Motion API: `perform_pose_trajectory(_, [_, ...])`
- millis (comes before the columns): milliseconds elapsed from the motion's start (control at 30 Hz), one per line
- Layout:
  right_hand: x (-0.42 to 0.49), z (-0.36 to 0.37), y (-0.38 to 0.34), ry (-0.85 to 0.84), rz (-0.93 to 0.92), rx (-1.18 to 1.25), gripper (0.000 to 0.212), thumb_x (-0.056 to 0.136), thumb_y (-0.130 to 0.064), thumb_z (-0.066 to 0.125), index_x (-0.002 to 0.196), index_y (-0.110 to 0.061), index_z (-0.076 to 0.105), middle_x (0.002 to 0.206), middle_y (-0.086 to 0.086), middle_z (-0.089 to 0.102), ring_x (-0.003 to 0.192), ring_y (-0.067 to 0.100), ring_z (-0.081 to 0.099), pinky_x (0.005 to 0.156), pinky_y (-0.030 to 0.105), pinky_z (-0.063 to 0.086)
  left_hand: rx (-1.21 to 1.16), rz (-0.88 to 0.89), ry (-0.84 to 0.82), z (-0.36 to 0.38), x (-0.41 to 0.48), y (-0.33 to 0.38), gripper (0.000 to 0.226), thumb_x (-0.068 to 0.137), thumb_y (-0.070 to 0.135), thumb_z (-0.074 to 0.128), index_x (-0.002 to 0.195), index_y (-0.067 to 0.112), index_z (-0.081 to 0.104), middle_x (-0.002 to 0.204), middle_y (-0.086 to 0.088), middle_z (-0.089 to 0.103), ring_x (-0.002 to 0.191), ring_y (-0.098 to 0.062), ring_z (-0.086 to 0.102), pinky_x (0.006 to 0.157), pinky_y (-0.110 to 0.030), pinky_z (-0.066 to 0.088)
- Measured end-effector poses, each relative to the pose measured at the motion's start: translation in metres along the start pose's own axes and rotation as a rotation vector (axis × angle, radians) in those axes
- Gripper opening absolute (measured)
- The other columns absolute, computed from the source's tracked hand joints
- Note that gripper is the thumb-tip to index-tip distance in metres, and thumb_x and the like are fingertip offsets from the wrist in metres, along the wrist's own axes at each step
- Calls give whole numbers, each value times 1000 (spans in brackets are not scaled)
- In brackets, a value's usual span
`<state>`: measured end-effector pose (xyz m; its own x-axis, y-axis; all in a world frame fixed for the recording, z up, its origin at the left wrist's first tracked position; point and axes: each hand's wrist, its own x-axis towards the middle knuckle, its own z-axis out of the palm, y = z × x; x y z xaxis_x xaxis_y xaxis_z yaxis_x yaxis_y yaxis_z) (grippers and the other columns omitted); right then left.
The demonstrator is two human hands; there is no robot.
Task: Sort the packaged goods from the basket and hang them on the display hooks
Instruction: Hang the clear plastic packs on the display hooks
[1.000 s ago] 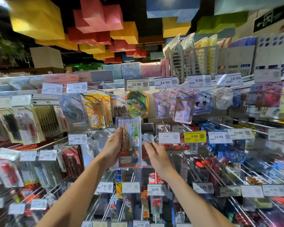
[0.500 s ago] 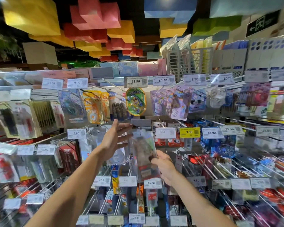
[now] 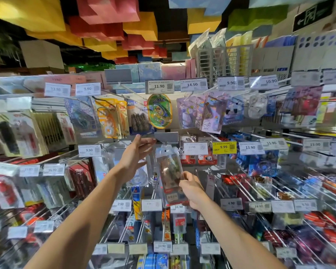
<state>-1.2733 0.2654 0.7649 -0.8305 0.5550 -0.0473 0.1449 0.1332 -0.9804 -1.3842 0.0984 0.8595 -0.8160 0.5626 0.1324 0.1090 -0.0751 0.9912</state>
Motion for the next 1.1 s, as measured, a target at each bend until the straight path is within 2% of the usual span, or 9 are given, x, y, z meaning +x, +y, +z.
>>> perform_pose_trajectory(100, [2,2,2,24,15,3,34,100,-3,41,127,-20,54,114,-5,46,107,16,45,88,29,37,-1,-2,-9,-2,0,-1,58,107,61,24,120,32,71,134,18,67,136,-11,52,111,-50,31])
perform_pose_trajectory(267, [7,5,1,17,45,-45,48,102,-7,40,148,-17,43,150,5,41,122,21,42,96,32,38,-13,-18,-18,-1,0,0,55,107,60,24,120,32,70,132,18,68,132,-12,56,113,-55,34])
perform_pose_trajectory(400, [19,8,-1,69,135,-70,52,106,-10,36,157,-7,26,160,9,32,143,32,35,112,38,35,-25,-29,-21,-2,-1,1,51,109,56,26,119,32,69,132,18,68,130,-13,59,113,-56,35])
perform_pose_trajectory(600, [65,18,9,159,179,-75,39,98,-21,59,133,-5,56,134,14,59,109,28,57,81,31,42,-7,-47,-66,-5,-2,4,49,109,56,28,127,32,67,136,20,65,127,-14,63,109,-56,38])
perform_pose_trajectory(700, [80,21,14,170,193,-39,28,94,-19,66,119,-5,65,122,13,67,107,30,65,82,35,51,-13,-43,-81,-6,-5,4,46,109,53,31,130,30,65,137,21,64,125,-15,65,106,-54,40])
perform_pose_trajectory(833, [78,20,19,153,201,-40,35,96,-19,67,125,0,64,126,16,65,115,34,63,99,40,53,-19,-50,-86,-7,-13,-2,39,110,45,37,129,25,65,134,18,67,120,-16,68,104,-50,46])
perform_pose_trajectory(900, [67,17,27,127,178,-106,40,97,-21,65,129,1,58,123,13,62,110,28,61,93,33,49,2,-70,-85,-9,-19,-11,35,110,40,41,127,22,66,133,15,68,116,-19,71,102,-49,48])
perform_pose_trajectory(1033, [47,8,48,141,50,-287,32,99,-12,55,129,-1,53,105,7,54,93,22,51,90,37,51,110,-111,-103,-8,-28,-34,29,107,36,53,124,17,66,129,11,71,111,-21,73,97,-45,49])
perform_pose_trajectory(1100, [36,3,55,117,-9,-342,30,96,-8,57,125,-3,51,93,1,52,85,20,51,76,33,47,195,-128,-85,-4,-28,-49,27,104,32,59,120,12,67,122,6,74,106,-19,75,86,-36,54])
